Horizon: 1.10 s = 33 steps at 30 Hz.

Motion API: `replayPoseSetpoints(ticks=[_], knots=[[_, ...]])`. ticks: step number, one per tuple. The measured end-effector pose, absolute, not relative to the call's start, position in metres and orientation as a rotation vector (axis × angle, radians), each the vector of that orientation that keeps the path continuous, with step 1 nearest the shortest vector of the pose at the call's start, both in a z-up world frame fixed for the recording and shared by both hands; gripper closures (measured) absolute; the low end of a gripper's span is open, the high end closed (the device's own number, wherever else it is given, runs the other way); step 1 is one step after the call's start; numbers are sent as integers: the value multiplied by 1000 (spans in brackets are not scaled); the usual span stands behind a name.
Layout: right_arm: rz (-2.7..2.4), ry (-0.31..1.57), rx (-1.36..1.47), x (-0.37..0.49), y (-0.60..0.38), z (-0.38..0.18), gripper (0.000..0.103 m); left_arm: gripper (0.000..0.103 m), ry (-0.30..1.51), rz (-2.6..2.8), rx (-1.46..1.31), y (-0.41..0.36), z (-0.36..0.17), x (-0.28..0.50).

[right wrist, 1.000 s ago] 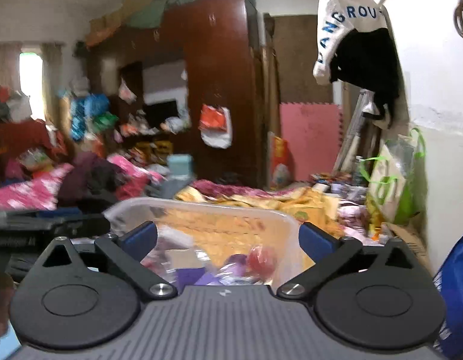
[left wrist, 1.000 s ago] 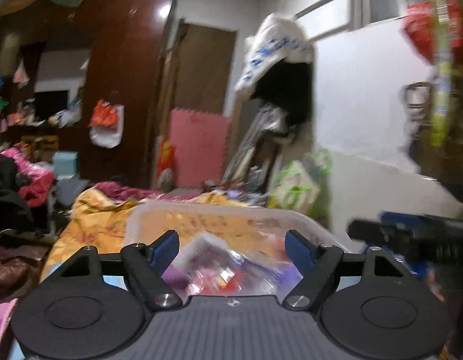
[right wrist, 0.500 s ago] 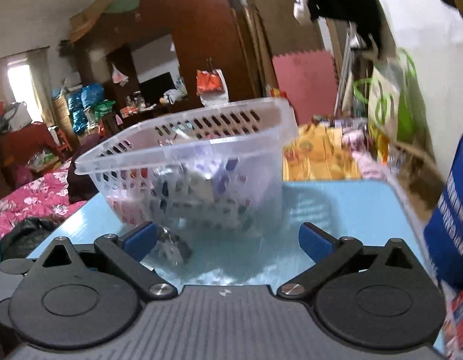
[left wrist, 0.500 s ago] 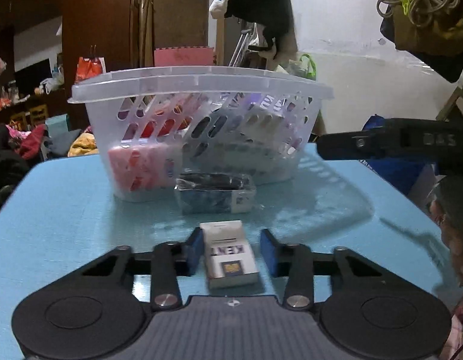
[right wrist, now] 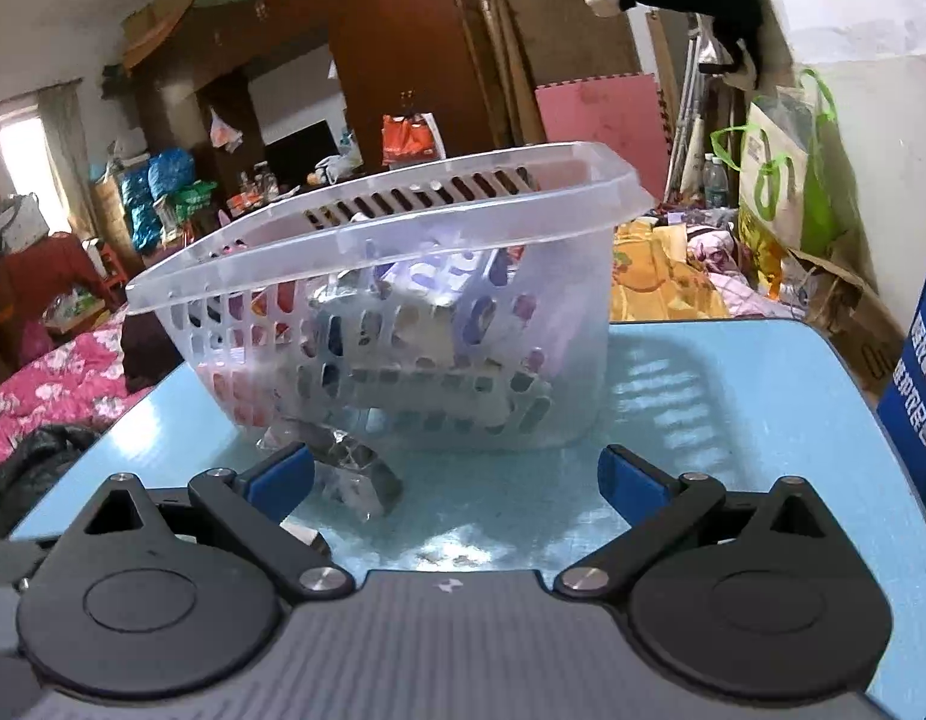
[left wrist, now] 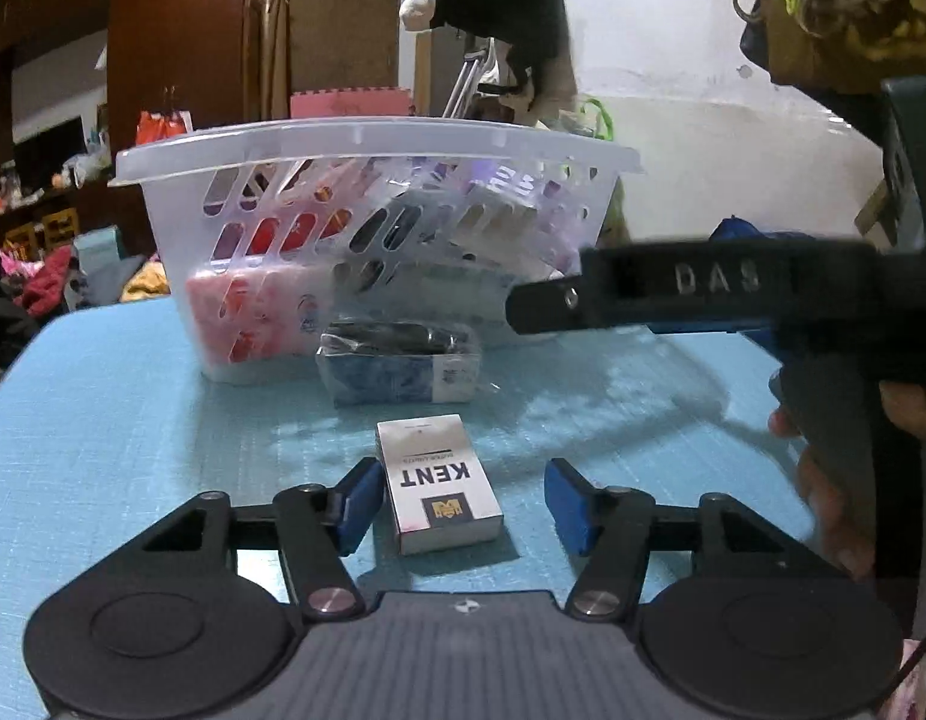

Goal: Organize objects
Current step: 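Grasp the white KENT box with left tool while right tool grasps a dark bagged item, then carry the KENT box into the basket with left tool while right tool drops the dark bag there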

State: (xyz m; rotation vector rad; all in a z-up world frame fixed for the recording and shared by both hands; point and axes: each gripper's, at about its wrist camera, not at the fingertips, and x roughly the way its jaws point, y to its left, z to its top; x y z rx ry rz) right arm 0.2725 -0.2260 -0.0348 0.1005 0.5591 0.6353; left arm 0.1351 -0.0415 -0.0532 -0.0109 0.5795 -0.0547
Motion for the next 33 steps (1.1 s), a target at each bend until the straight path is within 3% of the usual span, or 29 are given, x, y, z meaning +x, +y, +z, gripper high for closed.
replayPoseSetpoints(ticks=[2, 17, 18, 20, 22, 33], knots=[[647, 576, 120, 274, -223, -36, 0, 58, 563, -26, 4, -41, -54, 132], [621, 698, -23, 278, -117, -48, 0, 59, 469, 43, -194, 56, -53, 89], [608, 698, -36, 278, -114, -50, 2, 59, 466, 43, -197, 57, -53, 89], [576, 689, -66, 275, -113, -52, 17, 59, 461, 41, -193, 58, -52, 90], [563, 660, -92, 268, -118, -52, 24, 59, 454, 37, -196, 59, -53, 90], [570, 498, -133, 220, -158, -41, 25, 59, 440, 10, -172, 46, -55, 86]])
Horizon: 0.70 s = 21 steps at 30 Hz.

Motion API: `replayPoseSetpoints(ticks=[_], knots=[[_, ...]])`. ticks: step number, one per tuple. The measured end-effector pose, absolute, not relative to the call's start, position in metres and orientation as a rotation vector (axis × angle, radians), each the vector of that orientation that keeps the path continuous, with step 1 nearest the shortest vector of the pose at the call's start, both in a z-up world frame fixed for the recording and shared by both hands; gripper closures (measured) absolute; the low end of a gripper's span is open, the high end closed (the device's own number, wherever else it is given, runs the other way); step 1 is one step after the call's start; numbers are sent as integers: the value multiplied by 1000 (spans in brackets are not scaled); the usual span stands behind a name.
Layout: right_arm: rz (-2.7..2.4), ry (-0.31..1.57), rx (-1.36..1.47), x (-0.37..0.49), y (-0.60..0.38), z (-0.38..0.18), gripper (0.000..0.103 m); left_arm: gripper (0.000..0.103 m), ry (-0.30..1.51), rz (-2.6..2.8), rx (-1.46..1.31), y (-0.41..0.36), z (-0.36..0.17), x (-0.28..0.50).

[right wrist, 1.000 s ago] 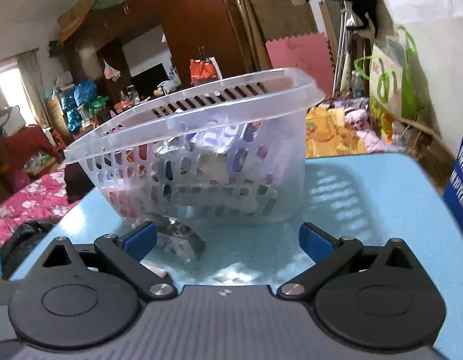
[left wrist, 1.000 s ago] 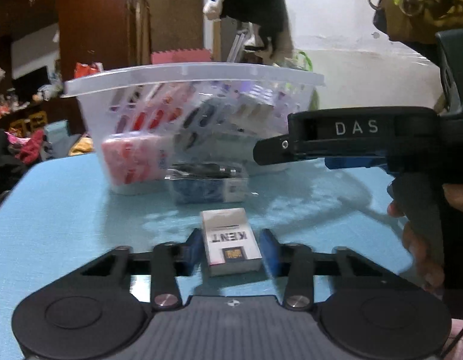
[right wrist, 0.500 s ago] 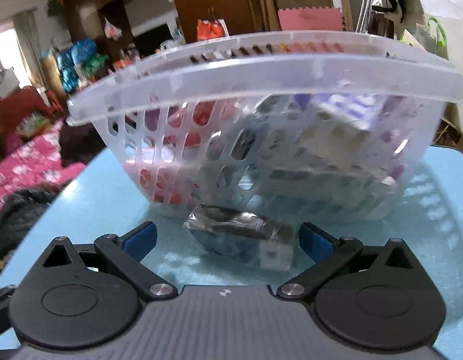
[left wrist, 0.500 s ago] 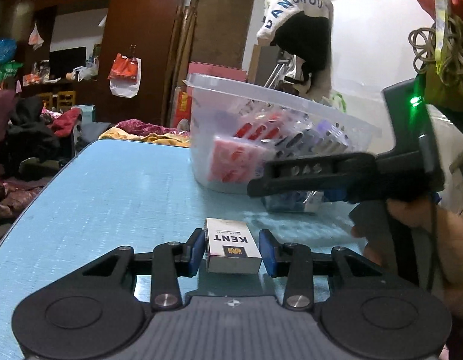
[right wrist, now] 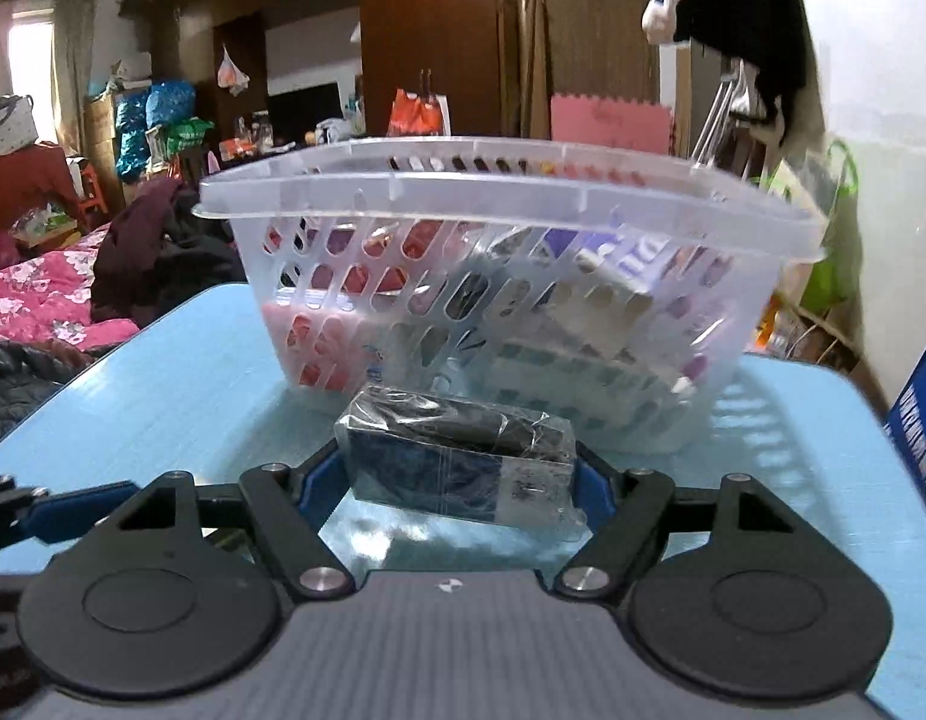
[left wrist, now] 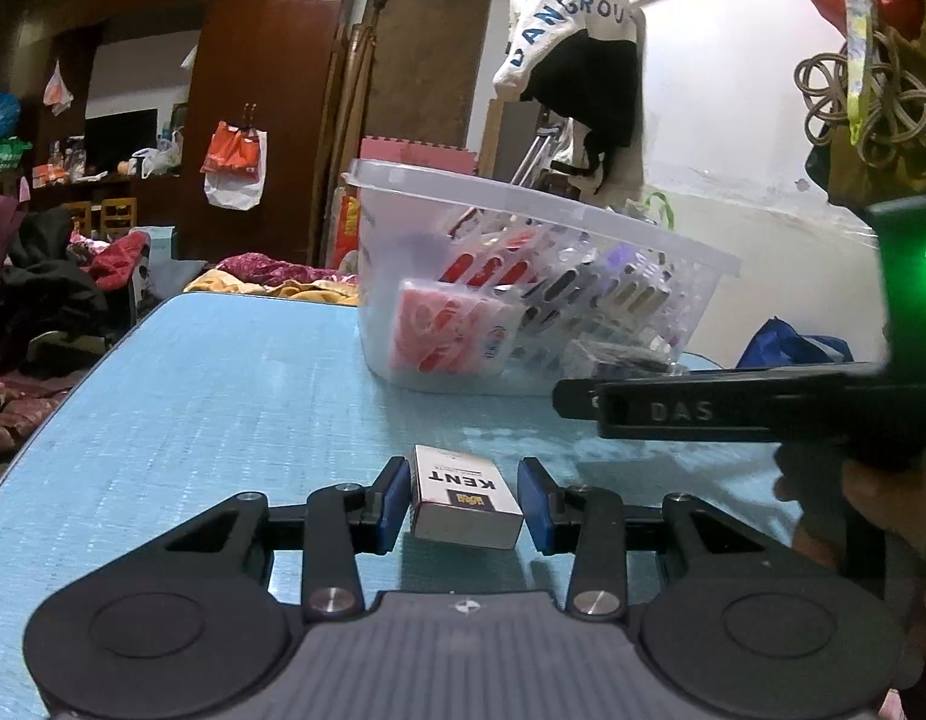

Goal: Organize objects
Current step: 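Carry the KENT box into the basket with left tool while right tool drops the dark bag there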

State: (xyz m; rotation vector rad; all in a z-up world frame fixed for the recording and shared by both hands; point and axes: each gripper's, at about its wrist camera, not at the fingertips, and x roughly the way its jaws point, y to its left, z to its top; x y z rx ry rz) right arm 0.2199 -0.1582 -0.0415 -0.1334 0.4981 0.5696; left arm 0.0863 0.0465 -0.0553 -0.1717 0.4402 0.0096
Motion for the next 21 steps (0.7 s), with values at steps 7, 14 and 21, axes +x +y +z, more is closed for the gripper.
replayPoseSetpoints(ticks=[7, 14, 21], knots=[[620, 430, -98, 210, -178, -26, 25, 60, 371, -43, -176, 40, -41, 76], [660, 248, -2, 227, -204, 67, 25, 77, 245, -138, -166, 32, 48, 108], [669, 302, 8, 237, -219, 56, 25, 70, 328, -101, -14, 25, 24, 75]])
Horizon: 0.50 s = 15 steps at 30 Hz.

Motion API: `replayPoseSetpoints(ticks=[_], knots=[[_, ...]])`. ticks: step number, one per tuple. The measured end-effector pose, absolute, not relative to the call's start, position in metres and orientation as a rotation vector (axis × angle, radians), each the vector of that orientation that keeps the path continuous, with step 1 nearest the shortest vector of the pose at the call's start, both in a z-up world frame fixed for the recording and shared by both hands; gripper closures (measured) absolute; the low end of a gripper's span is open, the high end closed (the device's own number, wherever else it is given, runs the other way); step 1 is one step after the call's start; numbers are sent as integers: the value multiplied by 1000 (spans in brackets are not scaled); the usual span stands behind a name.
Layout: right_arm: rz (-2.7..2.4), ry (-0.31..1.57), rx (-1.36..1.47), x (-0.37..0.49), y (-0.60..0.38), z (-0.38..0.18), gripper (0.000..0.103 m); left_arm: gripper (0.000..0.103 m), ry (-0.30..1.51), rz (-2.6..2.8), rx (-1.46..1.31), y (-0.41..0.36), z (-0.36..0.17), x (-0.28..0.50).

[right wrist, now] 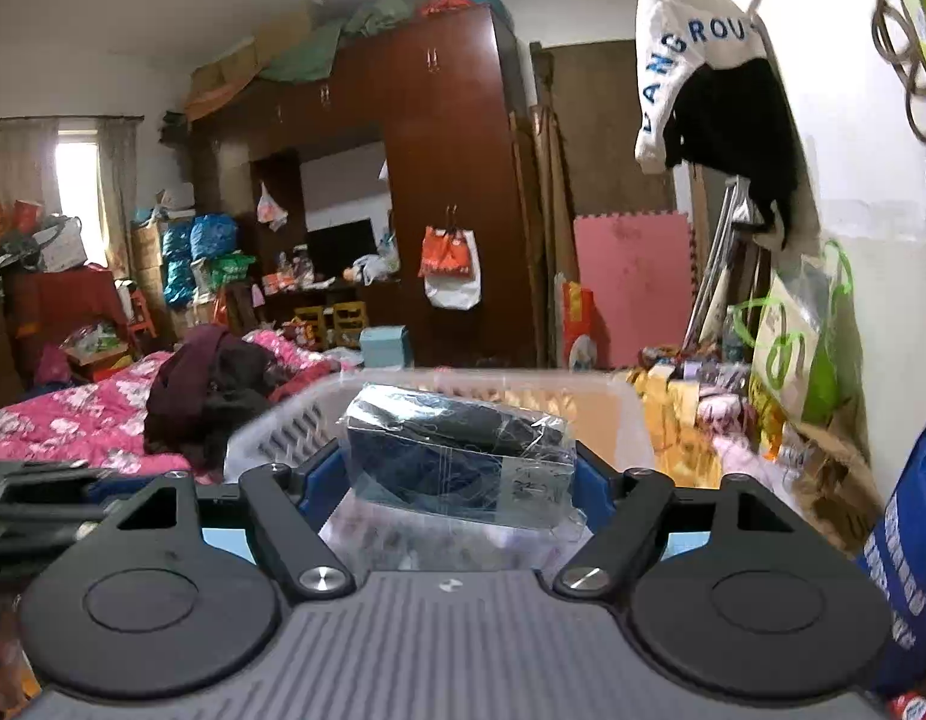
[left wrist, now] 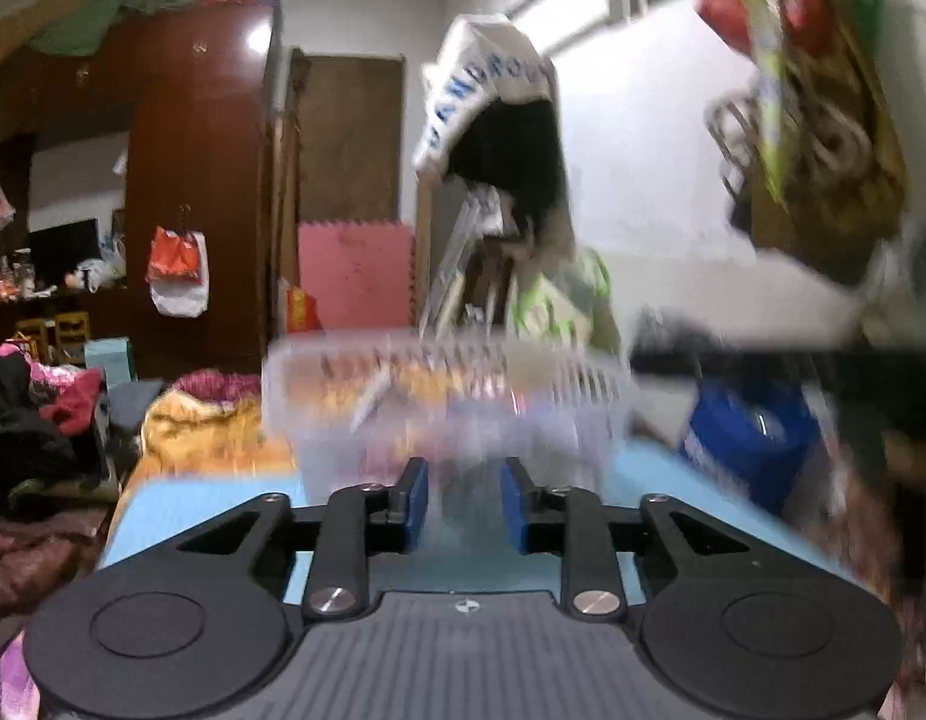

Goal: Organize objects
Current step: 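Carry the KENT box into the basket with left tool while right tool drops the dark bag there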

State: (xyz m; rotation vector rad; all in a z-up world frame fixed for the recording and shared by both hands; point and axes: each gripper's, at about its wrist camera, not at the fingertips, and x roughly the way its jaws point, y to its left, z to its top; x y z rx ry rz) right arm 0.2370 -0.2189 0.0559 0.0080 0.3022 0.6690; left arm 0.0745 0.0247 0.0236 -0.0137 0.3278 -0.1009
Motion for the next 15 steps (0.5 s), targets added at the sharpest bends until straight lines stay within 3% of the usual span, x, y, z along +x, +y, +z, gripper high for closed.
replayPoseSetpoints(ticks=[7, 9, 15], knots=[[688, 338, 27, 233, -237, 49, 24, 51, 454, -163, 201, 8, -31, 19], [703, 333, 24, 230, -237, 50, 24, 39, 468, -159, 194, 11, -36, 25], [714, 334, -15, 224, -236, 47, 24, 34, 521, -188, 203, 15, -59, 34]])
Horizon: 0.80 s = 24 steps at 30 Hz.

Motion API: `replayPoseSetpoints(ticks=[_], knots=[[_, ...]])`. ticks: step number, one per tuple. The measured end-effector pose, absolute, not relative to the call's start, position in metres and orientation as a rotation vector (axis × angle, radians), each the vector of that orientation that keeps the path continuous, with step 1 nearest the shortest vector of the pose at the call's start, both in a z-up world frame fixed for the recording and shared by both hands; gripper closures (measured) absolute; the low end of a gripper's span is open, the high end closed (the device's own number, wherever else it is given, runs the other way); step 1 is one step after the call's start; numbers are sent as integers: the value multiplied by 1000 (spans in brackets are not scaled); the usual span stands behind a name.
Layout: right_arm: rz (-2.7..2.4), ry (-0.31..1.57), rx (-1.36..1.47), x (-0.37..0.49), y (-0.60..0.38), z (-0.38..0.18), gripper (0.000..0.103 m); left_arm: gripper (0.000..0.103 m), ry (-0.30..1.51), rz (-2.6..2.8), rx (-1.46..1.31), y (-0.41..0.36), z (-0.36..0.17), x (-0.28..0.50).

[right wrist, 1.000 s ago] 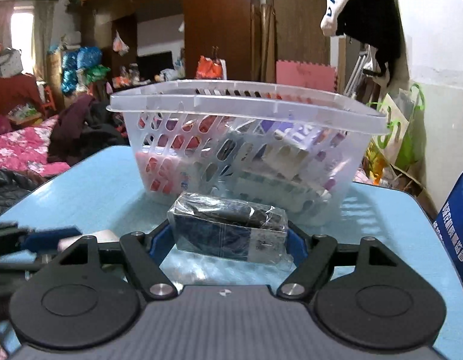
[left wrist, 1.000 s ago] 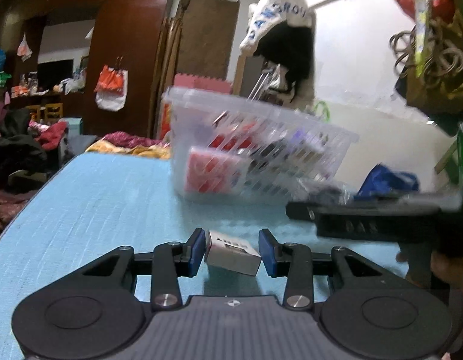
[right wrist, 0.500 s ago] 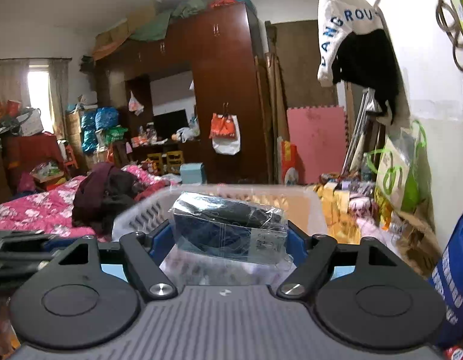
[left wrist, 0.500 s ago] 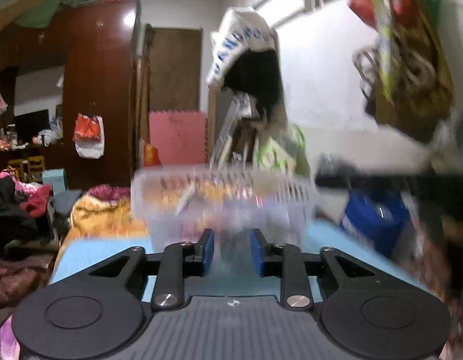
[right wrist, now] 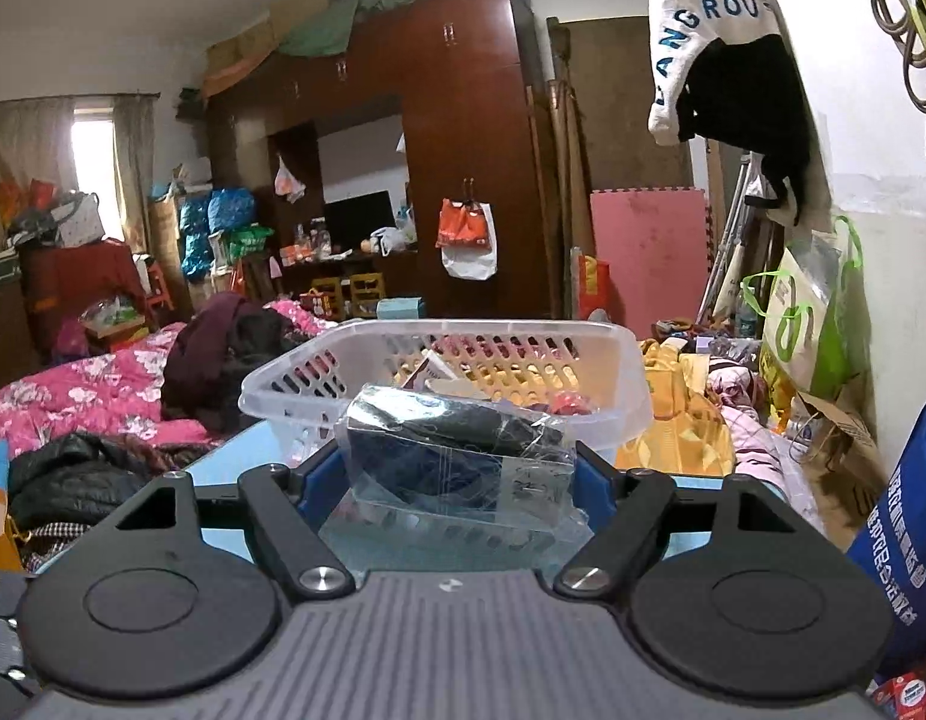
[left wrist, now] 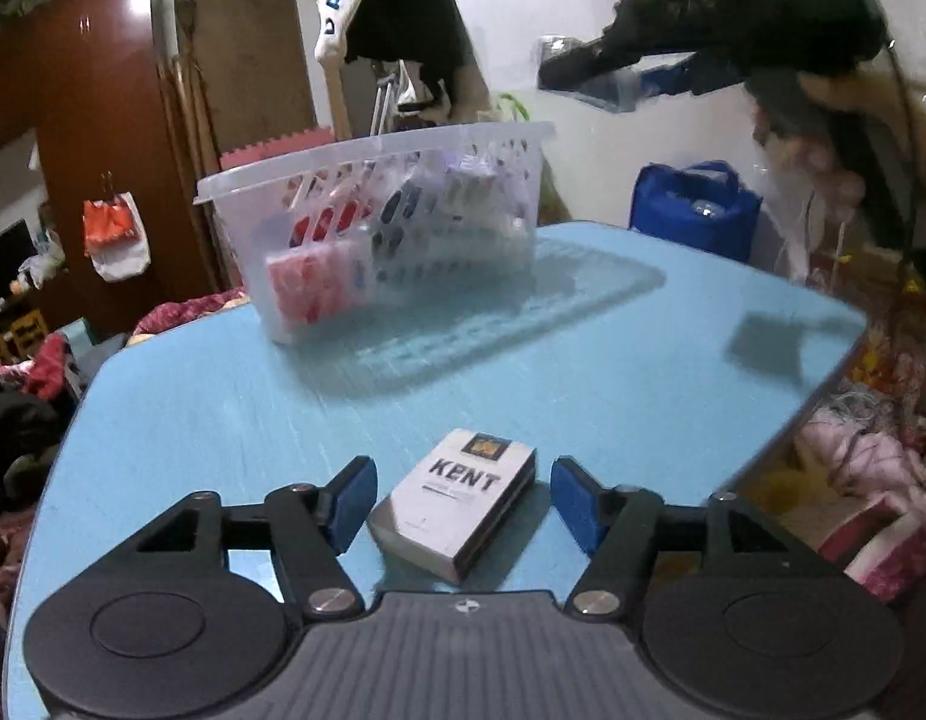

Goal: Organize objects
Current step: 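Carry the KENT box into the basket with left tool while right tool drops the dark bag there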

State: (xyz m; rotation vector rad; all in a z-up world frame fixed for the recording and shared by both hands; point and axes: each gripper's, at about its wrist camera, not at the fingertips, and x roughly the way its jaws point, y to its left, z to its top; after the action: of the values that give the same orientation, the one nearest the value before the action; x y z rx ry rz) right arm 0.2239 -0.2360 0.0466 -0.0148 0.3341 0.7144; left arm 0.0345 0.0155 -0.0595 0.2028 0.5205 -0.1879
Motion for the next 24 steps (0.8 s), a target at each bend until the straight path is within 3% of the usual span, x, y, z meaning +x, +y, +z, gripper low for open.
replayPoseSetpoints(ticks=[1, 3, 6, 14, 24], knots=[[717, 333, -14, 224, -237, 46, 24, 35, 524, -186, 184, 18, -60, 36], [720, 332, -13, 225, -238, 46, 24, 48, 526, -200, 142, 23, -60, 36], [718, 329, -10, 225, -239, 45, 24, 58, 507, -186, 131, 19, -60, 38], [719, 305, 32, 227, -249, 51, 24, 59, 417, -252, -10, 14, -30, 57], [719, 256, 43, 245, -237, 83, 24, 60, 247, -210, -88, 17, 68, 106]])
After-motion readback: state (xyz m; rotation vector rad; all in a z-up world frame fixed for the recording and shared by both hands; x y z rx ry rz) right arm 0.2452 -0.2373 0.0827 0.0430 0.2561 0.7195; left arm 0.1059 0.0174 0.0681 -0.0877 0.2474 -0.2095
